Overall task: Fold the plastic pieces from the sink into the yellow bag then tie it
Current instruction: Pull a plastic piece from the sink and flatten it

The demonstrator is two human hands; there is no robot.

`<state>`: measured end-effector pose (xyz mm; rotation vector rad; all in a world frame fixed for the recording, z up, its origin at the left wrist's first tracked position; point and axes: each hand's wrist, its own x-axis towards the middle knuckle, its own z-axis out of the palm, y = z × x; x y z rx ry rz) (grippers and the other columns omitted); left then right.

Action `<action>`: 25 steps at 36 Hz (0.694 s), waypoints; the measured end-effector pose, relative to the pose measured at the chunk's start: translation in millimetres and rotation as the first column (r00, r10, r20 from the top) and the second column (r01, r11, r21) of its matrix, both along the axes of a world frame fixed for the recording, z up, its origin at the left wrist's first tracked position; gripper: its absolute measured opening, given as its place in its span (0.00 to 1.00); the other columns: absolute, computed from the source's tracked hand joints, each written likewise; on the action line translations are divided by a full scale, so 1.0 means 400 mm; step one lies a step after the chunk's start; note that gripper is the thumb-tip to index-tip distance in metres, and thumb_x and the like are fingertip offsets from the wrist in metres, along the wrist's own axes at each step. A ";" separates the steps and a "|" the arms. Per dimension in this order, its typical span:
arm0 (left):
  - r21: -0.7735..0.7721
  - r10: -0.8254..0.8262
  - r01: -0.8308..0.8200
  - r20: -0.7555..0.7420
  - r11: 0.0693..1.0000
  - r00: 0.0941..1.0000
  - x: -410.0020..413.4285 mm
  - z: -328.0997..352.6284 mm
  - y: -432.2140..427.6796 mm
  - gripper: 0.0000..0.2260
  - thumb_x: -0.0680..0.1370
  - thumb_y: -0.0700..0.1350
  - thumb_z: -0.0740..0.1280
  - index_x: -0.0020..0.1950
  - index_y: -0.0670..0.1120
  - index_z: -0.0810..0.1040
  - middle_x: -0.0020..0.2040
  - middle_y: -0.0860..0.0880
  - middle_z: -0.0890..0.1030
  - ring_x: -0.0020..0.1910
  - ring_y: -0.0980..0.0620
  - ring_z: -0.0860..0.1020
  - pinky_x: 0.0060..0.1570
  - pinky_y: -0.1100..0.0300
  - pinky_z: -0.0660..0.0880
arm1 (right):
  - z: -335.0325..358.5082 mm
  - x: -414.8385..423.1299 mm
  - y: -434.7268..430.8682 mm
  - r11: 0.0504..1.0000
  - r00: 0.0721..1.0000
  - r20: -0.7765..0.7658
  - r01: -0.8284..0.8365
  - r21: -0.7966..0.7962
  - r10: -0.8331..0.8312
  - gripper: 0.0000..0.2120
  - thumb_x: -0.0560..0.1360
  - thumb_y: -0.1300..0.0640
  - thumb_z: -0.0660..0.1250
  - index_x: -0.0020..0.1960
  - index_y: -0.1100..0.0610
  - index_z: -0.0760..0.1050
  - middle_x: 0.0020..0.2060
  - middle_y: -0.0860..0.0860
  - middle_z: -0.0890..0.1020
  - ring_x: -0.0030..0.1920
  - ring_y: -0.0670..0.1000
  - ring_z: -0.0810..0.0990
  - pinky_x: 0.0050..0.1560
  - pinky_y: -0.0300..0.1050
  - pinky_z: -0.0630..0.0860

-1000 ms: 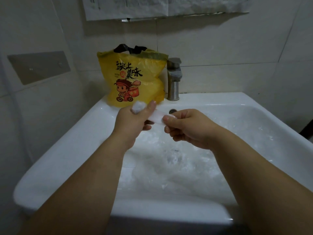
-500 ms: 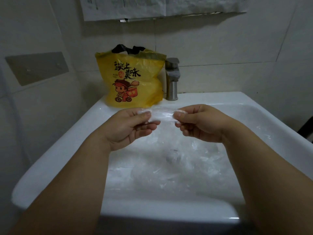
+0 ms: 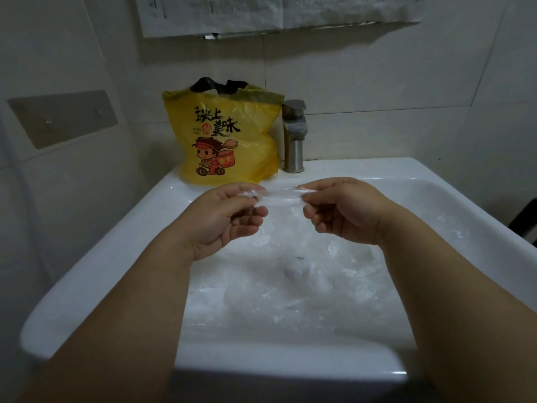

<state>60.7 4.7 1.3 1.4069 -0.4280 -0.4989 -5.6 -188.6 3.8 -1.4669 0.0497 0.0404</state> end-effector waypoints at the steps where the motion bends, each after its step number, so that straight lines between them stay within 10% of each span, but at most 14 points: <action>1: -0.024 -0.002 0.002 -0.006 1.000 1.000 0.000 0.000 0.000 0.11 0.81 0.33 0.59 0.48 0.43 0.79 0.32 0.45 0.82 0.28 0.57 0.79 0.29 0.67 0.78 | 0.001 -0.001 0.001 1.000 1.000 0.004 0.004 -0.004 -0.004 0.10 0.79 0.67 0.59 0.57 0.63 0.76 0.28 0.54 0.75 0.28 0.48 0.72 0.28 0.38 0.71; 13: -0.154 0.024 -0.031 -0.042 0.988 0.999 -0.003 0.005 -0.006 0.08 0.71 0.44 0.68 0.40 0.40 0.81 0.32 0.44 0.80 0.27 0.56 0.78 0.28 0.67 0.77 | 0.006 -0.002 0.007 0.989 0.999 0.024 -0.046 0.140 0.043 0.11 0.79 0.69 0.56 0.57 0.66 0.75 0.31 0.54 0.77 0.29 0.48 0.73 0.28 0.36 0.72; 19: -0.031 0.064 -0.061 0.108 0.998 0.992 0.008 -0.012 -0.010 0.03 0.76 0.36 0.68 0.46 0.40 0.81 0.33 0.48 0.82 0.31 0.58 0.79 0.33 0.68 0.78 | 0.000 -0.002 0.011 0.997 0.999 0.035 0.004 -0.072 -0.001 0.12 0.71 0.52 0.70 0.46 0.62 0.79 0.33 0.53 0.79 0.32 0.46 0.74 0.33 0.37 0.74; 25: 0.046 0.050 -0.059 0.173 0.997 0.984 0.020 -0.027 -0.008 0.06 0.77 0.35 0.67 0.50 0.43 0.80 0.36 0.47 0.82 0.33 0.57 0.80 0.35 0.67 0.78 | -0.019 0.005 0.013 0.953 0.993 0.051 0.112 -0.281 -0.102 0.04 0.76 0.62 0.68 0.50 0.58 0.79 0.36 0.53 0.81 0.31 0.44 0.78 0.33 0.35 0.76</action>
